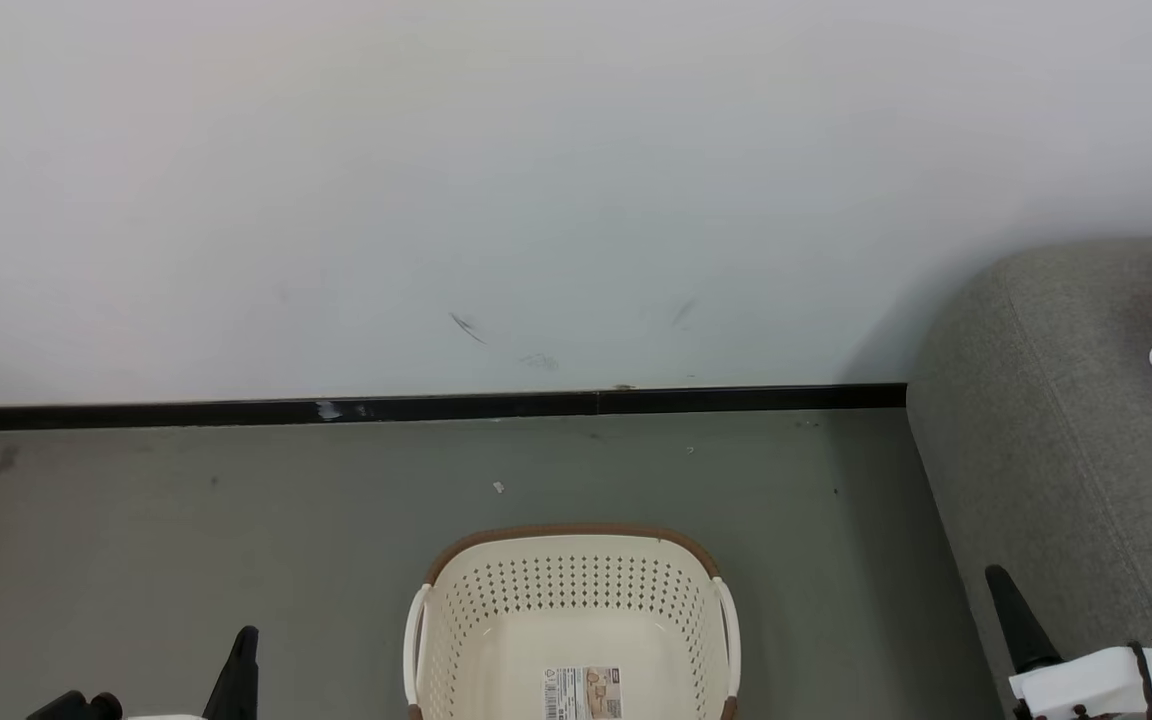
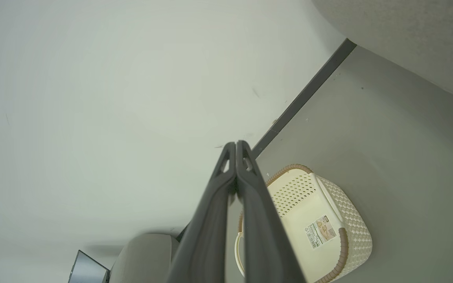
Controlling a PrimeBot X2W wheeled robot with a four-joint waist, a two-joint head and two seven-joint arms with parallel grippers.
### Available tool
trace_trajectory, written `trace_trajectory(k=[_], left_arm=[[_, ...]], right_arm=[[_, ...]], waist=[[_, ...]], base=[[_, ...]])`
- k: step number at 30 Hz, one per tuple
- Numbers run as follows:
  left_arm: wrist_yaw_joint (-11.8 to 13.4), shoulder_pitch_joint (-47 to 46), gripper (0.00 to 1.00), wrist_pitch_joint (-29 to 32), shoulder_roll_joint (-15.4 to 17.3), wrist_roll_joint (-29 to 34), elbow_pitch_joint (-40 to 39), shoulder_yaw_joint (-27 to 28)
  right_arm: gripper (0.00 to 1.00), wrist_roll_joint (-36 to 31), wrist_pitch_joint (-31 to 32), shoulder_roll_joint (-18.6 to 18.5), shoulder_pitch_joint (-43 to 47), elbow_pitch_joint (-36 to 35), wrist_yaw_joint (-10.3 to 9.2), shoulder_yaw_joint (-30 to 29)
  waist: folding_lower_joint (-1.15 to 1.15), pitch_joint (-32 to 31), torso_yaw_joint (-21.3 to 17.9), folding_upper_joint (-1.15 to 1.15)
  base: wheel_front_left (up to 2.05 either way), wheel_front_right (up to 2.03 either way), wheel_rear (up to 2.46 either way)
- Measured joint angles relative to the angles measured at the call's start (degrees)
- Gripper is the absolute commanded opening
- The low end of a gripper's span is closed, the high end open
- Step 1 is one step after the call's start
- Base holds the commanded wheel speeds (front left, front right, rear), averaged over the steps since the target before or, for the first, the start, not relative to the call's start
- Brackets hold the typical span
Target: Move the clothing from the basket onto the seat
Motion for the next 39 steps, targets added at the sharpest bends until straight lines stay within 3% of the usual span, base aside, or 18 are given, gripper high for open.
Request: trace_trajectory(k=[6, 13, 39], left_arm=[[-0.7, -0.79, 0.0, 1.14, -0.15, -4.1, -0.08, 0.97], [-1.88, -1.7, 0.0, 2.53, -0.34, -8.76, -0.18, 2.15], [-5.34, -4.39, 0.0, 7.71, -1.29, -26.88, -0.92, 6.57]], right_arm=[[0.0, 4.92, 0.6, -0.08, -0.29, -0.18, 0.0, -0.01], [0.0, 10.8, 1.79, -0.29, -1.24, -0.65, 0.0, -0.01], [0.0, 32.38, 6.49, -0.73, -3.44, -2.0, -0.01, -0.23]], waist=[[-0.28, 0.49, -0.51, 0.0], [-0.43, 1.01, -1.11, 0.0], [-0.48, 2.11, -3.3, 0.0]], base=[[0.0, 0.0, 0.0], [0.0, 0.0, 0.0], [0.0, 0.0, 0.0]])
